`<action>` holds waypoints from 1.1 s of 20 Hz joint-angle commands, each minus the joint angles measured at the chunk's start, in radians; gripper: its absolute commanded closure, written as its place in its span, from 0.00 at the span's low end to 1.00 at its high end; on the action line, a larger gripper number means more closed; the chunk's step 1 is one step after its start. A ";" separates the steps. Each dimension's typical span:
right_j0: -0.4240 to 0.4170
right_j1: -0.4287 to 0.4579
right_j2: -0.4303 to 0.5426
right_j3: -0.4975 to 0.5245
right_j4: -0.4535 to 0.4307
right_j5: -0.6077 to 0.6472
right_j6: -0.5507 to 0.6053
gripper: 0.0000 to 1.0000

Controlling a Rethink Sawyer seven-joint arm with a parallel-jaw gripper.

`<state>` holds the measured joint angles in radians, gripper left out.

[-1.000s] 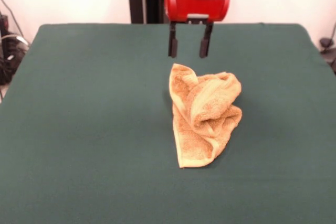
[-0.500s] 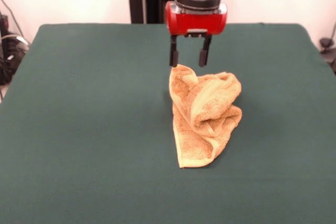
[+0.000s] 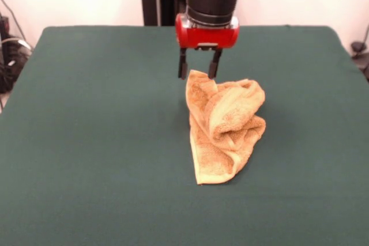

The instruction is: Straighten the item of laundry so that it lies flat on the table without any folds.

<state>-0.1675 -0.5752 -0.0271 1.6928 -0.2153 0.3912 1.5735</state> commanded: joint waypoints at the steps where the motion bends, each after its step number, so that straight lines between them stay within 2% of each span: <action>1: 0.006 0.057 0.004 -0.057 -0.063 -0.050 0.089 0.00; 11: -0.051 0.154 0.068 0.001 -0.073 -0.211 0.131 0.00; 16: -0.049 0.101 0.086 0.077 -0.038 -0.208 0.159 0.00; 22: -0.070 -0.025 0.136 0.175 0.013 -0.107 0.155 0.00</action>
<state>-0.2419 -0.5035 -0.0374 1.7363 -0.2578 0.2346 1.5735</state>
